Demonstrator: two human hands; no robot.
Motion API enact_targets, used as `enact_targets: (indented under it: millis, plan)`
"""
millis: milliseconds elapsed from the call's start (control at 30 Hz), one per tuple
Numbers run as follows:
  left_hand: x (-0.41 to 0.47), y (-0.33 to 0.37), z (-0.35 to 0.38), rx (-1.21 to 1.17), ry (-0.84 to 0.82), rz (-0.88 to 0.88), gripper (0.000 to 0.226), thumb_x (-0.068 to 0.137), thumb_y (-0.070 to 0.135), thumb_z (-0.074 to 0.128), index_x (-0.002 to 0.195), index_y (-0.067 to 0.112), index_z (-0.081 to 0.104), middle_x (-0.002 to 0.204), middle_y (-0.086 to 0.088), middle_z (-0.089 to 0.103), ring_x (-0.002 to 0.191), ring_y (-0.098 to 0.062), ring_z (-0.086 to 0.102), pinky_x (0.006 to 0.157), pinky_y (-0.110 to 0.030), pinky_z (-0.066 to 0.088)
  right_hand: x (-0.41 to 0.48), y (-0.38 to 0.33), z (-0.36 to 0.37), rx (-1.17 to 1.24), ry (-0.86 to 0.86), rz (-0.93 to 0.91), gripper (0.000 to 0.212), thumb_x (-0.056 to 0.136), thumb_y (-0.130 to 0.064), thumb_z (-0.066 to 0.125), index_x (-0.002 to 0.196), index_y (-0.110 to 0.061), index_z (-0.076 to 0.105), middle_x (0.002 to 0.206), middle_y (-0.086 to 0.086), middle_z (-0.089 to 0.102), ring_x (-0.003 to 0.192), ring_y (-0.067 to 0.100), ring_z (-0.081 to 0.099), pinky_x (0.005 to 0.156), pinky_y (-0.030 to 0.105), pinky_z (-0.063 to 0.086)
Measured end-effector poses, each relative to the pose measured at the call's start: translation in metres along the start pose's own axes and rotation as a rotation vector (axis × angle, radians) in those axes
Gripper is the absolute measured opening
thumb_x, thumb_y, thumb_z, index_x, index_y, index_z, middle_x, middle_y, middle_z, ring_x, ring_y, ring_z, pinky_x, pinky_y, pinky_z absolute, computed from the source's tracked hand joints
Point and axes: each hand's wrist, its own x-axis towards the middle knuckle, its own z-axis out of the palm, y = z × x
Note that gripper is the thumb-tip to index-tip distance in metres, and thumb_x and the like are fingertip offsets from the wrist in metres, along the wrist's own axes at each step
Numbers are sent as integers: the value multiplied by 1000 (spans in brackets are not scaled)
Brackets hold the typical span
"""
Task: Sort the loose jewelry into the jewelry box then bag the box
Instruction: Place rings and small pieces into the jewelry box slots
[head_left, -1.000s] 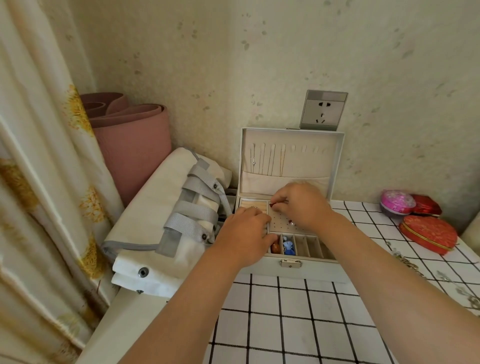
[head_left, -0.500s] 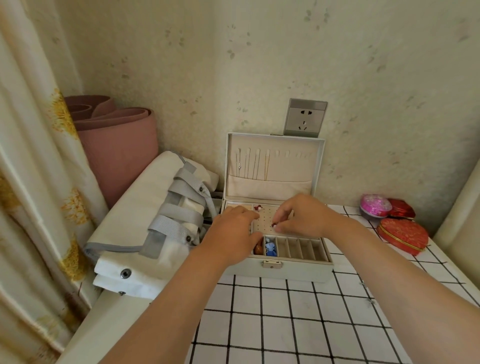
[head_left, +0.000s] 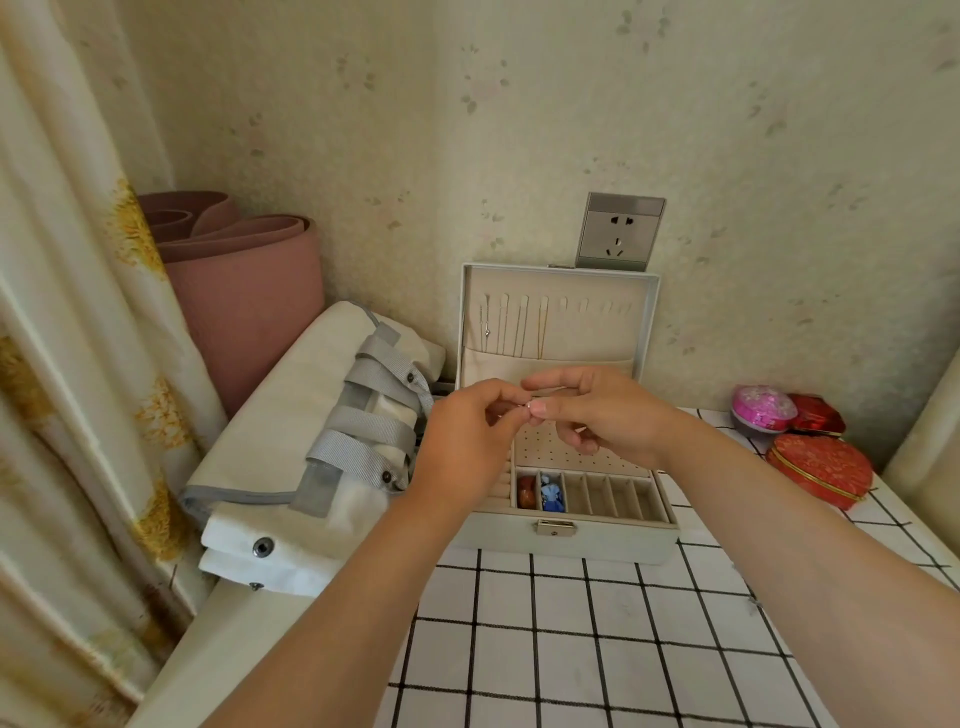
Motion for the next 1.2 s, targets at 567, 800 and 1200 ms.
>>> enact_targets:
  millis: [567, 800, 1200]
  plan:
    - [2, -1, -4, 121, 57, -71, 19, 93, 27, 65, 110, 33, 70, 97, 20, 66, 81, 11, 57, 67, -4, 41, 11, -8, 22, 194, 191, 112, 21, 87, -11, 75, 107, -16, 75, 93, 5, 77, 68, 12, 66, 53, 25, 51]
    - [-4, -15, -1, 608, -242, 70, 40, 96, 36, 56, 134, 25, 57, 136, 5, 56, 129, -15, 41, 109, -34, 36, 21, 28, 5, -667, 442, -75, 25, 93, -20, 69, 117, -19, 73, 121, -3, 70, 102, 6, 60, 93, 23, 44]
    - [-5, -24, 3, 698, -362, 60, 50, 95, 49, 52, 139, 24, 51, 138, 4, 52, 128, -19, 38, 110, -38, 33, 25, 34, 14, -1115, 353, -221, 21, 99, -29, 58, 112, -27, 75, 108, -6, 74, 97, 13, 64, 82, 26, 49]
